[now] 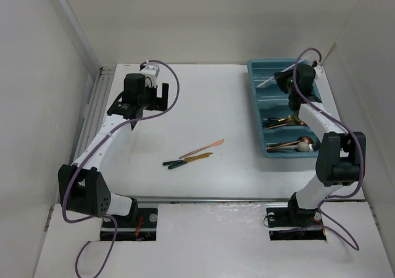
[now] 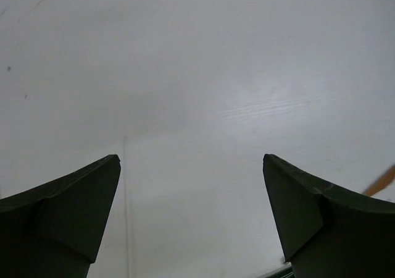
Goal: Sort the eating utensils into containers
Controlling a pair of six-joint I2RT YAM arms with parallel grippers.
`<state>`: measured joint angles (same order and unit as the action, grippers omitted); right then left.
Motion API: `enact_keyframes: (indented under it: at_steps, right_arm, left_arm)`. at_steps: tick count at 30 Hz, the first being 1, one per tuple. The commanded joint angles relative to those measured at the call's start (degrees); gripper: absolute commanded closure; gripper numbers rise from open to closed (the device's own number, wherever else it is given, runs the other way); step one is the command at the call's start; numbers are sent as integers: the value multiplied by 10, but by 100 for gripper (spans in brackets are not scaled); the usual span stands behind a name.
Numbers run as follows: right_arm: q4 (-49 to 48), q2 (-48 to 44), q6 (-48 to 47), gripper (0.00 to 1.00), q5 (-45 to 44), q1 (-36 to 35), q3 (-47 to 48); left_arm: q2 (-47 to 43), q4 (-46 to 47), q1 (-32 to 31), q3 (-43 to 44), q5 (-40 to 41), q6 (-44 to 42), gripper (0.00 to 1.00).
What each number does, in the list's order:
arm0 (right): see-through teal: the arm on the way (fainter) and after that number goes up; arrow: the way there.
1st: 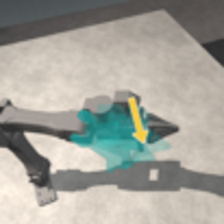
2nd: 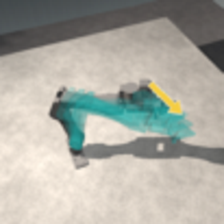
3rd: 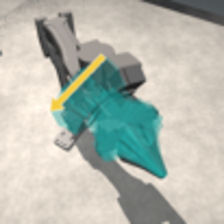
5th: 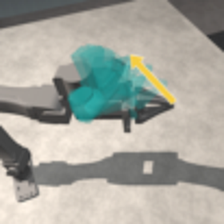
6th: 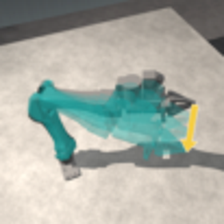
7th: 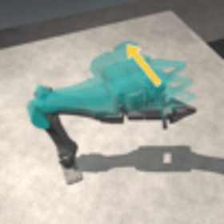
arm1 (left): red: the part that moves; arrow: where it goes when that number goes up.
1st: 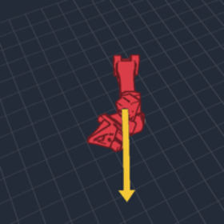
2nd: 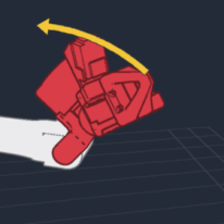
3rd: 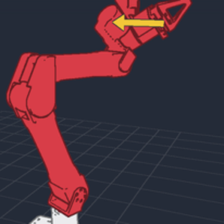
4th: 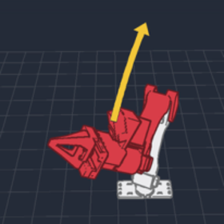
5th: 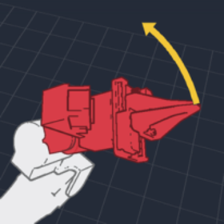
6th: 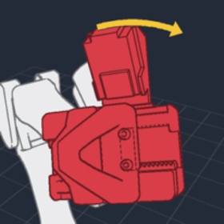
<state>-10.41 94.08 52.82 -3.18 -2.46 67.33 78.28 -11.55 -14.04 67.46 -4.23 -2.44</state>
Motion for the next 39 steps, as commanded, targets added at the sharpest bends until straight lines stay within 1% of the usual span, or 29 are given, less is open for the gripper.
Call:
enact_keyframes:
  at_steps: [1,4,6,8,11,13,14,16,18,21,23,24,27,28,29,30,32,33,34,36,37,39]
  right_arm:
    - [29,-23,89,100,-74,19,-3]
    - [41,-18,140,100,-74,39,-27]
    - [46,-3,158,100,-74,46,-33]
    - [46,27,165,100,-52,53,-33]
    - [46,58,157,100,-39,59,-4]
    - [46,71,131,100,-33,59,25]
    - [46,71,101,100,-33,59,38]
    - [46,79,93,100,-33,59,63]
    - [46,100,111,100,-39,59,80]
    - [46,144,126,100,-46,64,134]
    - [46,173,131,100,-32,69,179]
    - [46,205,137,100,-31,69,195]
    - [46,260,172,100,4,76,235]
    - [46,269,196,98,5,76,241]
    - [46,279,196,95,10,76,248]
    - [46,288,196,88,10,76,269]
    - [46,312,187,80,10,76,291]
    - [46,317,187,74,16,76,304]
    - [46,323,187,62,22,76,309]
    - [46,323,174,50,22,76,316]
    - [46,323,163,41,22,76,326]
    - [46,311,114,36,22,76,339]
  left_arm:
    - [-31,-41,6,-42,91,-42,0]
    - [-37,-47,6,-76,99,-27,0]
    - [-37,-54,6,-90,123,-21,0]
    - [-37,-59,6,-108,146,-21,0]
    - [-37,-66,6,-114,154,-21,0]
    - [-37,-66,6,-121,160,-27,0]
    - [-37,-66,6,-121,160,-27,0]
    - [-37,-66,6,-126,160,-27,0]
    - [-37,-66,6,-126,160,-27,0]
    - [-37,-66,6,-126,160,-27,0]
    - [-37,-66,6,-126,160,-27,0]
    - [-31,-60,6,-126,166,-27,0]
    - [-31,-60,11,-142,173,-38,0]
    - [-31,-60,11,-148,173,-43,0]
    - [-26,-60,11,-148,178,-43,0]
    - [-26,-60,16,-153,184,-49,0]
    - [-26,-66,22,-153,184,-49,0]
    - [-20,-73,22,-153,184,-49,0]
    - [-15,-80,22,-153,184,-49,0]
    - [-7,-88,28,-153,184,-55,4]
    - [-1,-94,28,-153,184,-60,5]
    - [22,-117,40,-140,176,-65,9]
